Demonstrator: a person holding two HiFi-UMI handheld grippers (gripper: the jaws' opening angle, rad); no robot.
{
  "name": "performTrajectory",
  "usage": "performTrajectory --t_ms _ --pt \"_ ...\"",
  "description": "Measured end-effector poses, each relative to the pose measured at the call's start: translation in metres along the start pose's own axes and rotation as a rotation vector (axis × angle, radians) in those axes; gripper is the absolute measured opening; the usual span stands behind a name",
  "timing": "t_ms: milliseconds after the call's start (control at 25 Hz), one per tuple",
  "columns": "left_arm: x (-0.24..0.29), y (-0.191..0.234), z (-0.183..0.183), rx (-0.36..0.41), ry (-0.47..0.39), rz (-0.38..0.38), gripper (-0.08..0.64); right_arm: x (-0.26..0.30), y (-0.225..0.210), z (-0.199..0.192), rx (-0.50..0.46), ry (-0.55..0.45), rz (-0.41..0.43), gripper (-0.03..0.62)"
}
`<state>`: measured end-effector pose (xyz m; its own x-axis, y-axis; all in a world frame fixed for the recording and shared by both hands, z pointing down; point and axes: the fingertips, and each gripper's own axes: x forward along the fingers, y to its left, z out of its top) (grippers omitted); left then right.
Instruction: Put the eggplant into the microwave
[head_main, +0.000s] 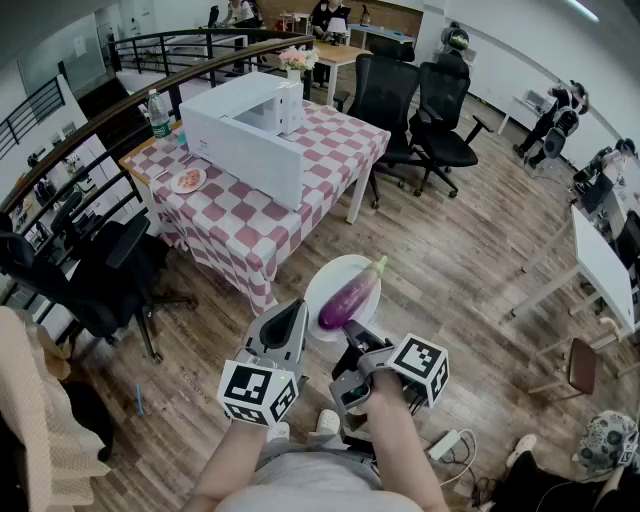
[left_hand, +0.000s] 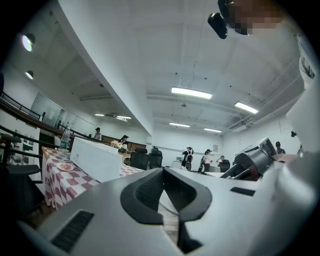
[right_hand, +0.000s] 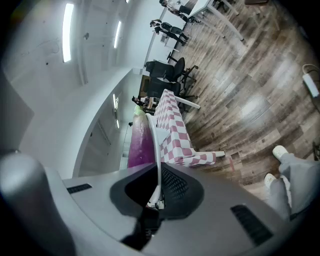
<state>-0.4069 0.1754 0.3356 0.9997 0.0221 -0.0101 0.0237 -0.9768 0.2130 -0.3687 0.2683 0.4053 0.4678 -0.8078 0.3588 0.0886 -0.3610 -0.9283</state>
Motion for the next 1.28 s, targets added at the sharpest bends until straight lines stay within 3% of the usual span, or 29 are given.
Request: performTrajectory --t_ms 560,760,1280 --pt "0.046 -0.037 -0.012 0.007 -0.009 0.047 0.003 -0.007 -0.011 0.065 -0.045 0.042 -0.012 0.034" --pt "0.055 -0.050 -0.019 0.006 -0.012 0.063 0.003 -0.007 -0.022 0.085 0.014 0.054 -0.011 0.034" --pt "0.106 -0.047 -0.021 0.013 -0.016 0.065 0.003 0.016 -0.023 0.121 -0.049 0.107 -0.023 0.034"
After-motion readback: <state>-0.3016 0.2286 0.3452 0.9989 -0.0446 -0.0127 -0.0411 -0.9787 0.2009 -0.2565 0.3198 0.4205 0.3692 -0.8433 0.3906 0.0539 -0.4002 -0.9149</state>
